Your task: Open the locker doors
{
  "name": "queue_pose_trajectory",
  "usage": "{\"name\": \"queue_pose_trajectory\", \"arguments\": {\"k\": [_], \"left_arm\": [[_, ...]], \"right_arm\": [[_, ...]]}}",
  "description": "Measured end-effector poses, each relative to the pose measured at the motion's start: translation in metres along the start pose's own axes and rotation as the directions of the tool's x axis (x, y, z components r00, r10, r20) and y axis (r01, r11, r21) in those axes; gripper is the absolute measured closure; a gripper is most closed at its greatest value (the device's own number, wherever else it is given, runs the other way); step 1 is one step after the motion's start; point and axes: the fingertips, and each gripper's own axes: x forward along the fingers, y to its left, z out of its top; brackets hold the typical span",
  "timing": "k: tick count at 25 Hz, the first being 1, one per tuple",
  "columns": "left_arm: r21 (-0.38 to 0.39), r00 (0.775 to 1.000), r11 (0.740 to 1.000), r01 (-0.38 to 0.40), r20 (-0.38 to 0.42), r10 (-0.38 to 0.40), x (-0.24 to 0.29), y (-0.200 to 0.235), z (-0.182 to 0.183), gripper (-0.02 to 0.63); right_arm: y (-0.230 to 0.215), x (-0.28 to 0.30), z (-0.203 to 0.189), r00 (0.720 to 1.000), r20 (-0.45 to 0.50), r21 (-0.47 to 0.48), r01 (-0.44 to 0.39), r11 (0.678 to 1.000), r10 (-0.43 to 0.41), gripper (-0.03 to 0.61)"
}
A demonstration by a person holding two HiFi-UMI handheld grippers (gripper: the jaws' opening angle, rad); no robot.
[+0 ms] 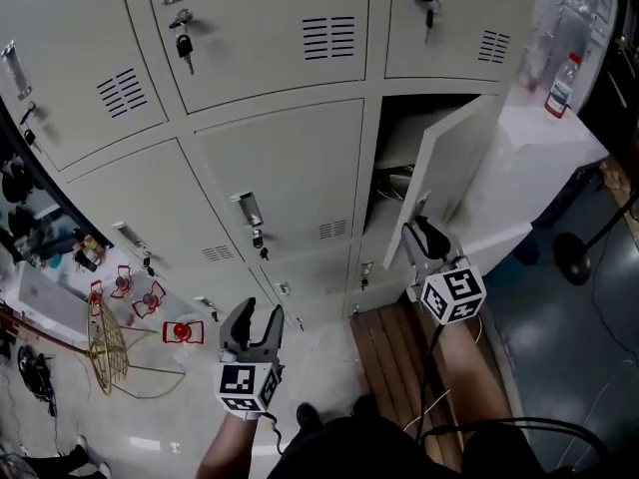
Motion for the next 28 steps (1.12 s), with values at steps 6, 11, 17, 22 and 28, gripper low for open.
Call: {"name": "queue_pose_trajectory", "arguments": {"k": [6, 11, 17, 22, 28], "left_arm": [[0.010, 0.997, 0.997, 0.078, 0.000, -0.078, 0.023, -0.042, -0.003, 0.413], [0.004, 0.993, 0.993, 0.120, -0.008, -0.120, 0.037, -0.070, -0.003, 0.413], [-0.008, 0.987, 0.988, 0.156, -0.028, -0.156, 0.050, -0.103, -0.005, 0.413], [-0.011, 0.989, 0.989, 0.148, -0.026, -0.148, 0.053, -0.118, -0.002, 0.413], [0.010, 0.998, 0.998, 0.065, -0.020, -0.065, 0.042, -0.105, -0.005, 0.413]], "right_arm": [[-0.017, -0.053, 0.000, 0.999, 0.029, -0.003, 0.025, 1.000, -0.025, 0.468], [-0.041, -0.098, 0.002, 0.996, 0.060, 0.013, 0.067, 0.998, -0.067, 0.470], [-0.066, -0.128, 0.000, 0.993, 0.070, 0.032, 0.096, 0.995, -0.098, 0.482], [-0.071, -0.142, 0.012, 0.987, 0.120, 0.048, 0.099, 0.994, -0.104, 0.499], [-0.025, -0.144, 0.053, 0.973, 0.230, -0.023, -0.027, 0.999, 0.032, 0.503]]}}
